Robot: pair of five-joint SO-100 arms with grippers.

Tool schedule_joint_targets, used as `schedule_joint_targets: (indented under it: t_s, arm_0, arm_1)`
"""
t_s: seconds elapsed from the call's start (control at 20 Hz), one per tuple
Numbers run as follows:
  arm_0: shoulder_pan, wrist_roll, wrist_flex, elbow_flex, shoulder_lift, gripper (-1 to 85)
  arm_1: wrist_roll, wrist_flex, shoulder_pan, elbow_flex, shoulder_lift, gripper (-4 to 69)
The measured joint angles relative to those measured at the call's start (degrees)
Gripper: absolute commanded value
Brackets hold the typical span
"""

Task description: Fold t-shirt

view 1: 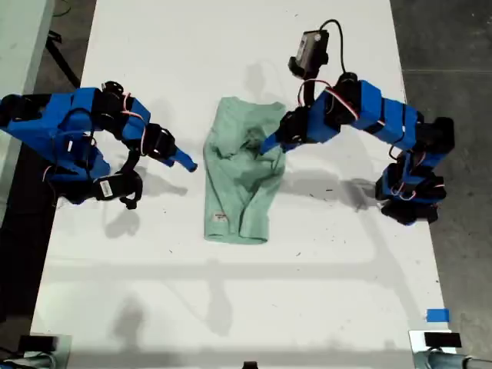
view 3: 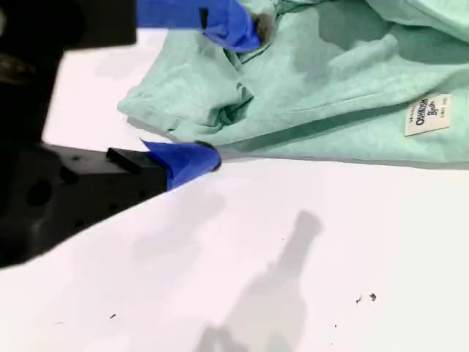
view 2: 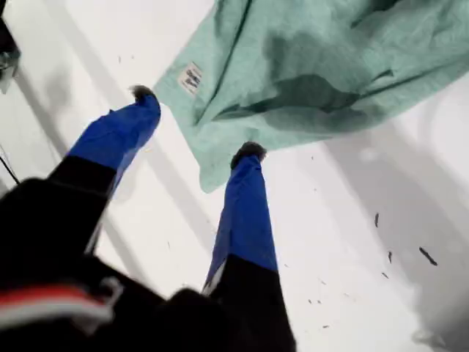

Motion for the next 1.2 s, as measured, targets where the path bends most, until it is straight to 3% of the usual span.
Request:
schedule_joint_targets:
  t_s: [0.25, 0.45, 0.85, 1.05, 1.15, 1.2]
  arm_0:
    - [10.4, -5.0, -4.8, -3.3, -8.3, 28.6]
    - [13.6, -6.9, -11.5, -5.7, -21.6, 29.8]
    - [13.8, -7.1, -13.9, -13.4, -37.7, 30.5]
    - [13.8, -8.3, -13.3, -21.7, -51.2, 30.8]
    - [13.7, -8.6, -8.6, -30.3, -59.2, 27.0]
    - [13.2, -8.6, -6.6, -34.3, -61.8, 23.2]
  arm_1:
    - [7.7, -0.2, -11.6, 4.2, -4.4, 27.0]
    - [12.4, -4.7, -18.4, 3.9, -17.5, 28.9]
    - [14.5, -9.5, -19.8, 1.8, -28.2, 29.1]
    - [14.8, -12.8, -19.8, 1.8, -34.0, 27.8]
    - [15.4, -14.9, -19.8, 1.2, -36.7, 20.7]
    - [15.6, -15.6, -19.8, -0.4, -37.8, 13.7]
